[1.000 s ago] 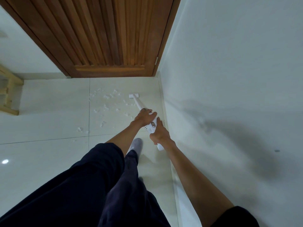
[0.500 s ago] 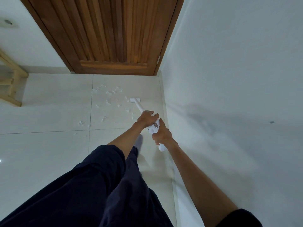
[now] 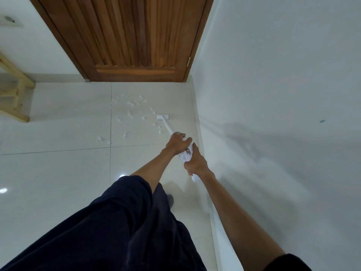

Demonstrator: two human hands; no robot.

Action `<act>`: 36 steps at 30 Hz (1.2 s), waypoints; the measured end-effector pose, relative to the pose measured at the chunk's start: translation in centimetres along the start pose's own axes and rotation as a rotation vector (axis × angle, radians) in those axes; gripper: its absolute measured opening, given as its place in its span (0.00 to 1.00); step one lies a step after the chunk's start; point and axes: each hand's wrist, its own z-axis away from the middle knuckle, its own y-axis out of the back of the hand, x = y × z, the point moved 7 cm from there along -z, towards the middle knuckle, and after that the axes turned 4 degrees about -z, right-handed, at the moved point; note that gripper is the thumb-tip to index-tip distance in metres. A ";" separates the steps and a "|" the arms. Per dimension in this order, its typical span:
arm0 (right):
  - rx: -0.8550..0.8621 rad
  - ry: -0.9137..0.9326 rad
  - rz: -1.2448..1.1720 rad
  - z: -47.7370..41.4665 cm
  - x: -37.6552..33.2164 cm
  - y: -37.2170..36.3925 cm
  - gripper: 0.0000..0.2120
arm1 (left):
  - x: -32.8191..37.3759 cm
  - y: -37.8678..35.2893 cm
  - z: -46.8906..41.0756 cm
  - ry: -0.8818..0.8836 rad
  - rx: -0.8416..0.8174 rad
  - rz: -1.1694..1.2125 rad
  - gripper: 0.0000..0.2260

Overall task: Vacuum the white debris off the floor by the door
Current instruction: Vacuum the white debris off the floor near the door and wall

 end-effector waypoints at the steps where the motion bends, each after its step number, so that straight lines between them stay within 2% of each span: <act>1: -0.001 0.000 -0.003 0.1 0.1 -0.1 0.38 | 0.1 0.0 0.3 0.001 0.005 0.000 0.13; 7: 0.021 -0.019 -0.017 1.0 0.5 -1.6 0.36 | -0.8 -0.2 1.7 -0.019 0.003 -0.048 0.13; 11: 0.021 -0.046 -0.001 2.4 0.5 -2.6 0.38 | -2.2 -0.4 2.5 -0.015 -0.019 -0.064 0.28; 14: 0.021 -0.077 0.002 3.7 0.7 -3.5 0.41 | -3.6 -0.8 3.2 -0.004 -0.050 -0.071 0.33; 21: 0.018 -0.125 -0.034 7.6 0.9 -6.3 0.42 | -5.5 -0.4 6.9 -0.027 -0.088 -0.086 0.29; 25: 0.037 -0.131 -0.058 9.9 1.1 -7.8 0.39 | -6.9 -0.6 8.8 -0.031 -0.106 -0.101 0.34; 30: 0.054 -0.143 -0.056 12.1 1.7 -9.1 0.36 | -8.2 -1.2 11.2 -0.034 -0.125 -0.103 0.35; 36: 0.050 -0.146 -0.071 13.8 3.0 -9.7 0.36 | -9.0 -2.5 12.5 -0.032 -0.129 -0.097 0.31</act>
